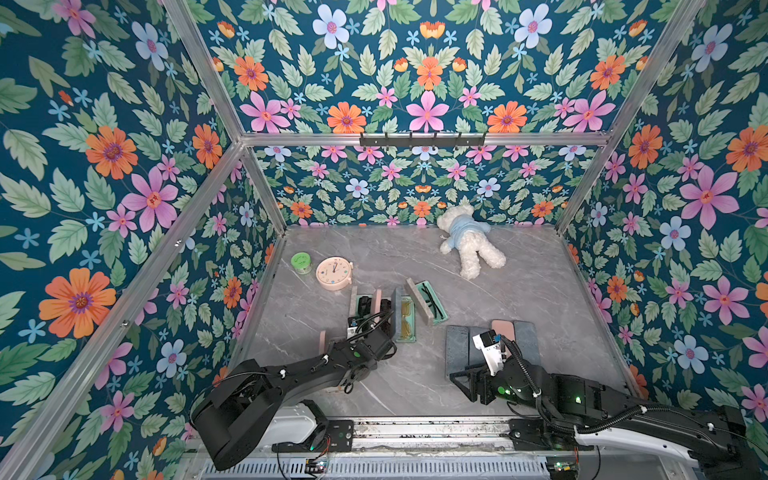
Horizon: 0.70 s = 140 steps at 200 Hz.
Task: Close the glasses case
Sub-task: Move the glasses case to the center of the board.
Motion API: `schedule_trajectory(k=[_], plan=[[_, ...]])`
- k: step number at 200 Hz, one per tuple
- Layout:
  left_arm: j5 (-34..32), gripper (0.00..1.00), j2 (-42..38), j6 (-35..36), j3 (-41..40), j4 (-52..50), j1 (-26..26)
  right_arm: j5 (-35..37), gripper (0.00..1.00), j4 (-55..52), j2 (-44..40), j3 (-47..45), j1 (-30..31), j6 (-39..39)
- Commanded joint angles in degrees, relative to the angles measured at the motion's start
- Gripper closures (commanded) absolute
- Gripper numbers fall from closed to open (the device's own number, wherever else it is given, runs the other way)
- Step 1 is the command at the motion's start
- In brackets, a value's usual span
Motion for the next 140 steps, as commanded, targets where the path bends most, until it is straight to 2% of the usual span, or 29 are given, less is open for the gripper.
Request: schedule_trajectory(k=[1,14,51,81,108,140], plan=[[3.05,0.54,-1.5,0.07,-1.18,-0.97,0.1,0.82,0.29,-0.52,-0.03,0.33,0.04,-0.4],[4.65,0.58,-2.53,0.79,-1.91,0.48,0.02,1.1,0.29,-0.53,0.1,0.55,0.08,-0.42],[9.93,0.78,-3.72,1.4,-4.14,6.32,-1.63,2.07,0.29,-1.55,0.84,1.36,0.0,-0.68],[9.81,0.78,-2.67,-2.28,-3.69,9.35,-7.93,3.24,0.29,-2.74,1.52,1.74,-0.03,-0.79],[8.95,0.78,2.74,-5.13,-0.68,11.27,-14.0,3.8,0.29,-3.31,1.02,1.09,-0.89,0.01],[9.47,0.87,9.81,-5.45,3.64,14.61,-16.8,1.01,0.3,-3.61,-0.18,-0.04,-3.8,0.28]])
